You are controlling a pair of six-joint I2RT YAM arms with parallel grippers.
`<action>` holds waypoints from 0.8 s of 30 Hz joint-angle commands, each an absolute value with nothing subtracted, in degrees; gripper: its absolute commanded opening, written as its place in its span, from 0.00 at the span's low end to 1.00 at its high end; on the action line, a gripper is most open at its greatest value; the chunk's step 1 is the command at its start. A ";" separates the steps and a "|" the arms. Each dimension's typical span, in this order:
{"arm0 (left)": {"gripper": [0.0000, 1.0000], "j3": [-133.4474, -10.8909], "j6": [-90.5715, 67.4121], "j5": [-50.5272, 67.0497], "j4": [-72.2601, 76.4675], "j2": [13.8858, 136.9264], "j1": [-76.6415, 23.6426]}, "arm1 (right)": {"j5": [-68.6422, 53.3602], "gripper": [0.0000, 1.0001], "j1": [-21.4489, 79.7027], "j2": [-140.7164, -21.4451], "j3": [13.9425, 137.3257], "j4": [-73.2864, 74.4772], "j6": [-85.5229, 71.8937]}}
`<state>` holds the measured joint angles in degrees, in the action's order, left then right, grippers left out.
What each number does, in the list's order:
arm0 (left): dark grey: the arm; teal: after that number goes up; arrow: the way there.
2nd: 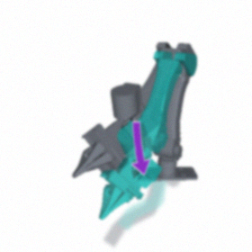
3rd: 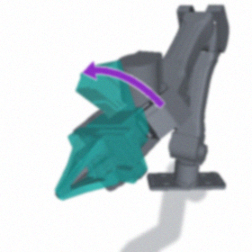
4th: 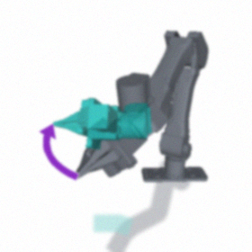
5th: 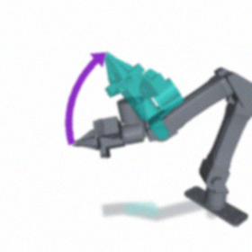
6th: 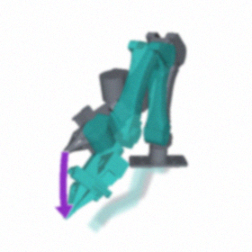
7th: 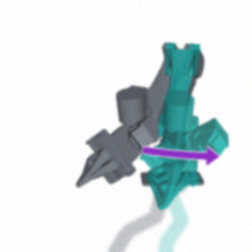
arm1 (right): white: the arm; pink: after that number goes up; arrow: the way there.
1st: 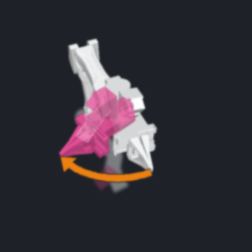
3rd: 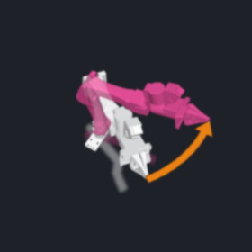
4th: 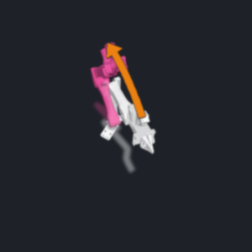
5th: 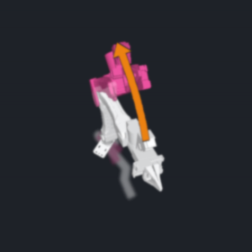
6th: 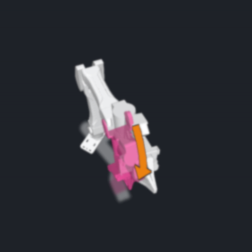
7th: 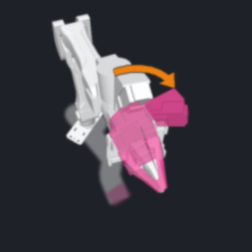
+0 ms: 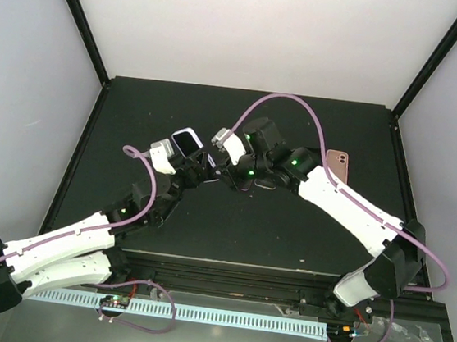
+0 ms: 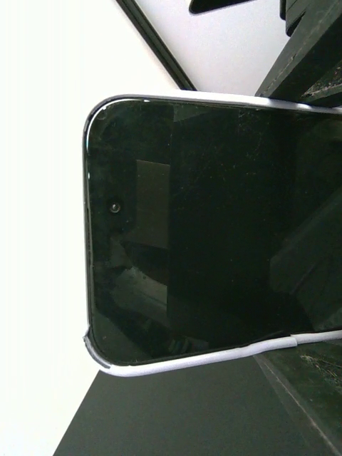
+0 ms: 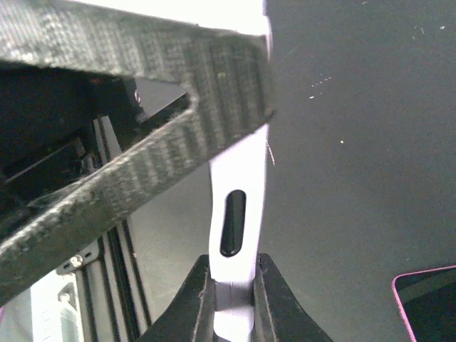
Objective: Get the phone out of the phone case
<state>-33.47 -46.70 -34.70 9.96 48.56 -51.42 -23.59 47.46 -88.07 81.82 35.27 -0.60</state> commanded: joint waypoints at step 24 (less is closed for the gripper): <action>0.90 -27.11 -27.85 24.50 22.48 40.53 -34.47 | -44.99 0.01 28.24 -66.91 69.57 40.08 12.14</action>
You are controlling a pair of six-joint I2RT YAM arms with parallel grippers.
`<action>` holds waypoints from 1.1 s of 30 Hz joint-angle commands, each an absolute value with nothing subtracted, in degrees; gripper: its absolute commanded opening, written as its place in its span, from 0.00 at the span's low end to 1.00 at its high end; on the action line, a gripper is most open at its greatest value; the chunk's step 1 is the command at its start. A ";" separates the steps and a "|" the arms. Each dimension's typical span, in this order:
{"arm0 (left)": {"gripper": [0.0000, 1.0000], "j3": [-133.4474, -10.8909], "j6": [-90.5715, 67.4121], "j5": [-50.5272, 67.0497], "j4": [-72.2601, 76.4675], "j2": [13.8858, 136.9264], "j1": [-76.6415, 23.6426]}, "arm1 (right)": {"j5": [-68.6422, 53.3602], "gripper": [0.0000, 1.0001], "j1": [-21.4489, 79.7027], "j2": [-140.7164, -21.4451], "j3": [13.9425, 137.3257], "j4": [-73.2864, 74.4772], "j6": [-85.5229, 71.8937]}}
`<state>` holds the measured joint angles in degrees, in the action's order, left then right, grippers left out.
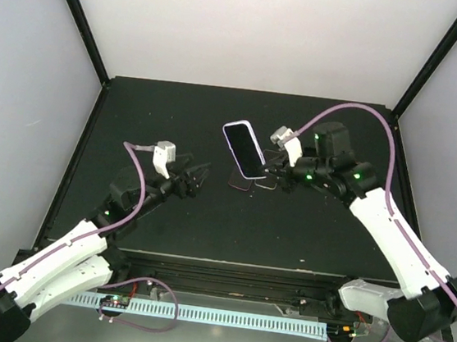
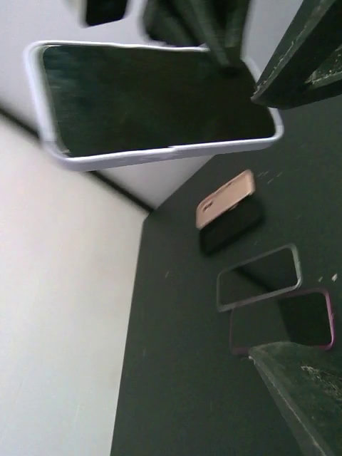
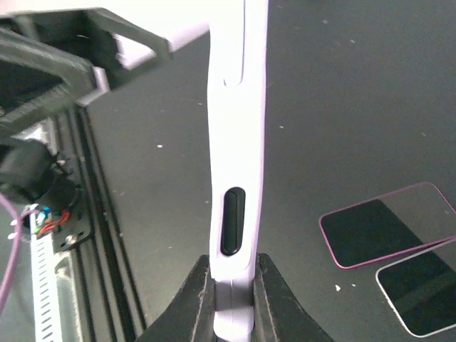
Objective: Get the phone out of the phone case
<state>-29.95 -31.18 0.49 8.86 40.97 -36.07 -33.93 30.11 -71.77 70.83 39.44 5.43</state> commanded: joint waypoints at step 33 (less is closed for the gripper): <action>0.21 -32.89 -36.90 46.38 45.52 58.10 -34.54 | -63.71 0.01 27.04 -68.54 67.95 49.81 19.48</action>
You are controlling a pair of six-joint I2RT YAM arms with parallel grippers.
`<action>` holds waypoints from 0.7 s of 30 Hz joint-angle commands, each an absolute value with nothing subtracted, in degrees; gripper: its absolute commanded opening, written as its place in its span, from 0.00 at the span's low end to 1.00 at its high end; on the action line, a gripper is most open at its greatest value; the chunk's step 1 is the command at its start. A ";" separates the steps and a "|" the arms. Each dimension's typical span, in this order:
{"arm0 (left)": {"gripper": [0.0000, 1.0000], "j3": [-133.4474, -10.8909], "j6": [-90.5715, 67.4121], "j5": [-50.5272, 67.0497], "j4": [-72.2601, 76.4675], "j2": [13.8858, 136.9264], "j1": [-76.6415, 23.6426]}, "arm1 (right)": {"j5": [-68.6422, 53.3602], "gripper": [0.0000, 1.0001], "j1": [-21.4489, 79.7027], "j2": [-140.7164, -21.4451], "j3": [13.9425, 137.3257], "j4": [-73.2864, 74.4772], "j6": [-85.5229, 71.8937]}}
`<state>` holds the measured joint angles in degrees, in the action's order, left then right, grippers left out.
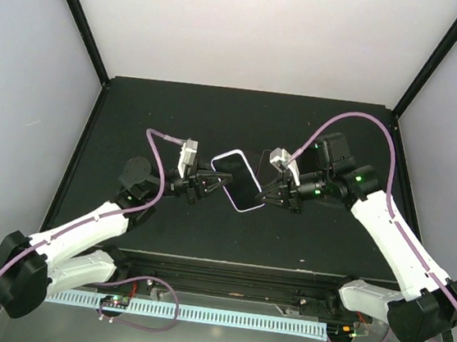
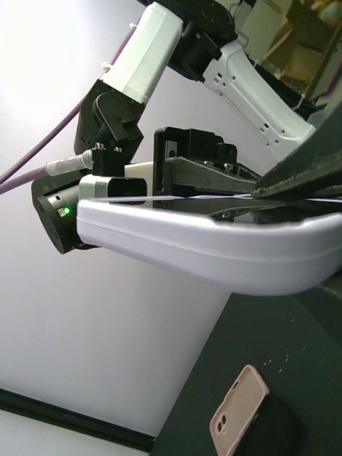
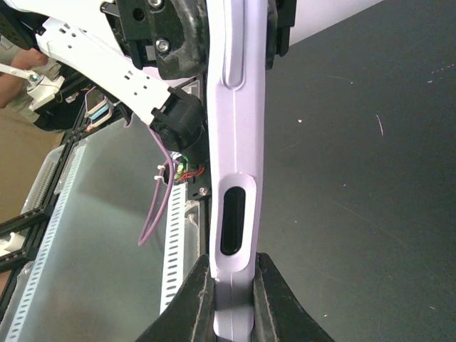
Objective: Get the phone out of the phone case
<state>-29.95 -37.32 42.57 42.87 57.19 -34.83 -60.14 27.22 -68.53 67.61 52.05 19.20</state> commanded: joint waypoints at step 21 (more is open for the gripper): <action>0.01 -33.67 -33.44 51.22 36.91 53.85 -34.50 | -51.15 0.47 28.71 -69.39 72.06 70.18 49.11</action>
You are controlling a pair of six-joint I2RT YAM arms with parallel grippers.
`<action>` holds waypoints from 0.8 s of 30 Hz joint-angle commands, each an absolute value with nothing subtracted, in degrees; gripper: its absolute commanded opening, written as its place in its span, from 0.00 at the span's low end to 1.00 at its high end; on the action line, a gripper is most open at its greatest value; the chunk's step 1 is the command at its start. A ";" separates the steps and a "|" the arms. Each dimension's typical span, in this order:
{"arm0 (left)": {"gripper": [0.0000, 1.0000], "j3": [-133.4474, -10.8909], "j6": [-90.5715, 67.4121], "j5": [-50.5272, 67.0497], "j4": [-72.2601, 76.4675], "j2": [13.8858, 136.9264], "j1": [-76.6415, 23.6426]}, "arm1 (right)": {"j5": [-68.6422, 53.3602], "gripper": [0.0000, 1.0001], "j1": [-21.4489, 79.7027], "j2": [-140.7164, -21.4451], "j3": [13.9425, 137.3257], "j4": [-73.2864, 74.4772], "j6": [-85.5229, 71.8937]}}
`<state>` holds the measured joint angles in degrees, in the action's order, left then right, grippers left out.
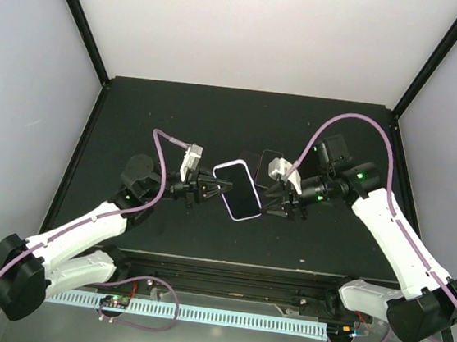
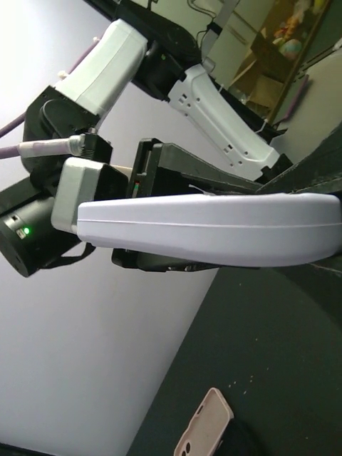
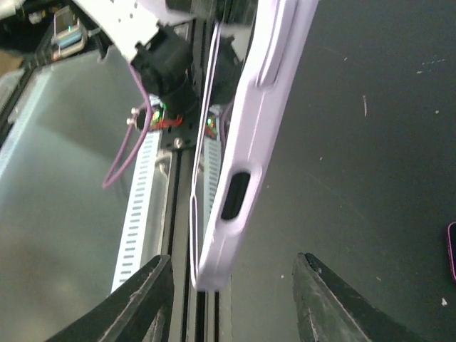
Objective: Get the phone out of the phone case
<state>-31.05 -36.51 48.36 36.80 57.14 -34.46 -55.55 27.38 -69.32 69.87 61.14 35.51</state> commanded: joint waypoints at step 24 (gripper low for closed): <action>0.02 -34.72 -39.92 57.58 43.54 58.09 -35.48 | -45.76 0.18 36.28 -69.86 74.53 73.10 51.81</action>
<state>-31.05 -36.67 55.22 36.99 57.65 -35.00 -46.37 35.70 -69.82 72.55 71.64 48.95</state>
